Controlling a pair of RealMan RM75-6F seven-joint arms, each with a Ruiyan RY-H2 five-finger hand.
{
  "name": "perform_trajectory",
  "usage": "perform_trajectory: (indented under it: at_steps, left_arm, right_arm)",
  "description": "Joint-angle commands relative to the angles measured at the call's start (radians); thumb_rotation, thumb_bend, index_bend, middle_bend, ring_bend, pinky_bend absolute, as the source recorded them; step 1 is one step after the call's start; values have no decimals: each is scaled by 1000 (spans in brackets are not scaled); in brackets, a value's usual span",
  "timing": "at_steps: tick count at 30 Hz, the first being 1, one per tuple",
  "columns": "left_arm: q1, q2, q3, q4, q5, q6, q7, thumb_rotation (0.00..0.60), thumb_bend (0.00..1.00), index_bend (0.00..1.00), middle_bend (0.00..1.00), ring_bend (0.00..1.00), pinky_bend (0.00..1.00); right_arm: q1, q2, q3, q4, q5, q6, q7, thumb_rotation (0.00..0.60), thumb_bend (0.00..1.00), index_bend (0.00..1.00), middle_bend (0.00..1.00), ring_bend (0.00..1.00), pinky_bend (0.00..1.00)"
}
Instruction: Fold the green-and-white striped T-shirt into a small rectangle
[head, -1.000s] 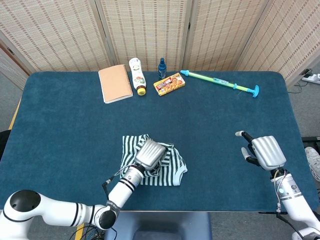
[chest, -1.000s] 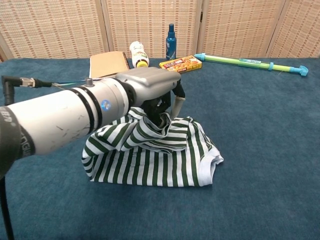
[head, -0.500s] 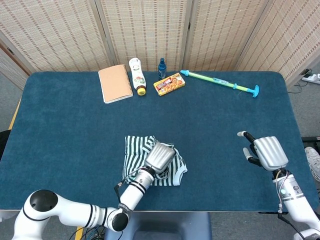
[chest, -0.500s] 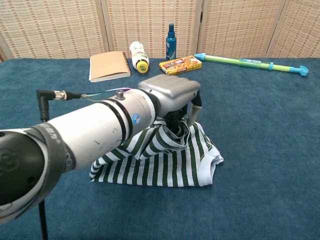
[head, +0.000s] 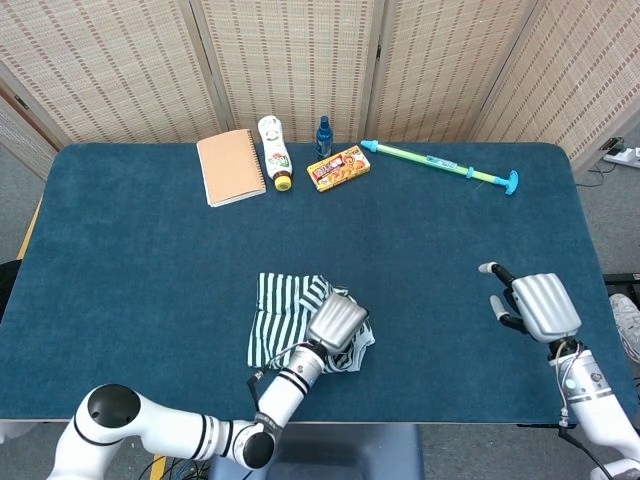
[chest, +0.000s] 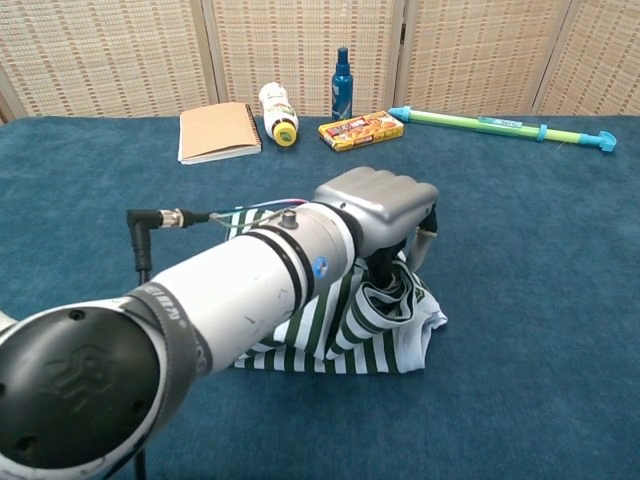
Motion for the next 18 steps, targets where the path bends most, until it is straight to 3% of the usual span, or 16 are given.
perform_trajectory:
  at_steps: [1, 9, 11, 13, 15, 18]
  left_arm:
    - [-8, -22, -8, 30, 8, 2, -2, 600, 595, 580, 899, 860, 995]
    - [-13, -55, -7, 84, 32, 4, 4, 600, 590, 571, 896, 859, 995]
    - [-13, -63, -10, 95, 37, 9, 7, 600, 535, 541, 892, 858, 995]
    - [-12, -69, -16, 99, 33, 11, 9, 600, 420, 471, 884, 857, 995]
    - [-12, -76, -24, 106, 34, 20, 12, 600, 291, 322, 871, 852, 994]
    - [-10, -86, -37, 123, 31, 27, 13, 600, 206, 147, 867, 850, 994]
  right_arm:
    - [-1, 0, 0, 2, 1, -1, 2, 600, 482, 255, 972, 1000, 1000]
    - [-3, 0, 1, 11, 2, -3, 12, 600, 482, 255, 972, 1000, 1000]
    - [-3, -1, 1, 13, 1, -4, 13, 600, 482, 254, 972, 1000, 1000]
    - [-2, -2, 1, 14, 1, -5, 13, 600, 482, 254, 972, 1000, 1000]
    - [-2, -3, 2, 14, 1, -5, 14, 600, 482, 254, 972, 1000, 1000]
    - [-2, -3, 2, 12, 0, -5, 12, 600, 482, 254, 972, 1000, 1000]
